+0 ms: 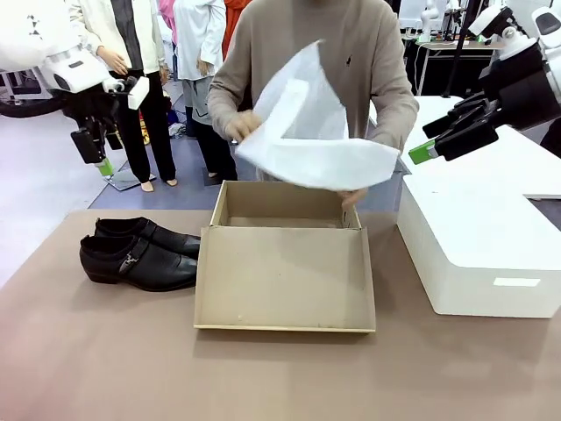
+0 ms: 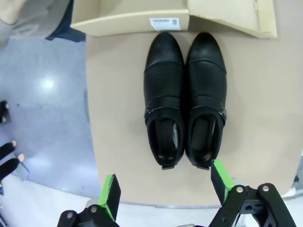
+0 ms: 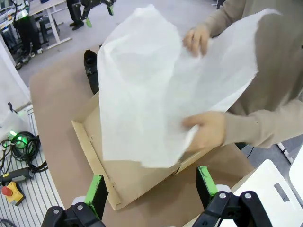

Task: Pack the shoes into the box.
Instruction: Place one shoe of the Shoes into the Shoes Box.

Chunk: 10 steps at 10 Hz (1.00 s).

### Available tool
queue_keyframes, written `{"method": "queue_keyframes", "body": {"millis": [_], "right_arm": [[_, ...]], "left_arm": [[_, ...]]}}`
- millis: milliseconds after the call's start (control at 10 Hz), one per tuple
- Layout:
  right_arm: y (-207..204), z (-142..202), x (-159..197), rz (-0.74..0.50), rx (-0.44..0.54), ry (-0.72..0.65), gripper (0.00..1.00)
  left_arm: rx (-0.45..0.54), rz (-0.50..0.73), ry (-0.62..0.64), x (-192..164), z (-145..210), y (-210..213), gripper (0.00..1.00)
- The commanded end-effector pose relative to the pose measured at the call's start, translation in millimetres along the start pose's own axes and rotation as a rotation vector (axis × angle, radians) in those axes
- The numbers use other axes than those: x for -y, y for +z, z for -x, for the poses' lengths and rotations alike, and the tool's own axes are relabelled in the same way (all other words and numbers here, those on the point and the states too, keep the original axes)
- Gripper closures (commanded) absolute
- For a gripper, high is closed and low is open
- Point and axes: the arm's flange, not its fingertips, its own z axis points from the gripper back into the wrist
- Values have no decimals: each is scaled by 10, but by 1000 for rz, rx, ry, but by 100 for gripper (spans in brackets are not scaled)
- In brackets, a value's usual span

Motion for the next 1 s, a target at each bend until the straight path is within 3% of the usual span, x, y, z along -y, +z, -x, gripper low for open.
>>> {"method": "queue_keyframes", "body": {"millis": [0,100,900], "right_arm": [[-10,-6,15,-10,13,12,0],[-10,-6,15,-10,13,12,0],[-10,-6,15,-10,13,12,0]], "left_arm": [[-1,46,-23,-97,60,25,0],[0,0,0,0,0,0,0],[-3,24,-8,-115,15,-93,0]]}}
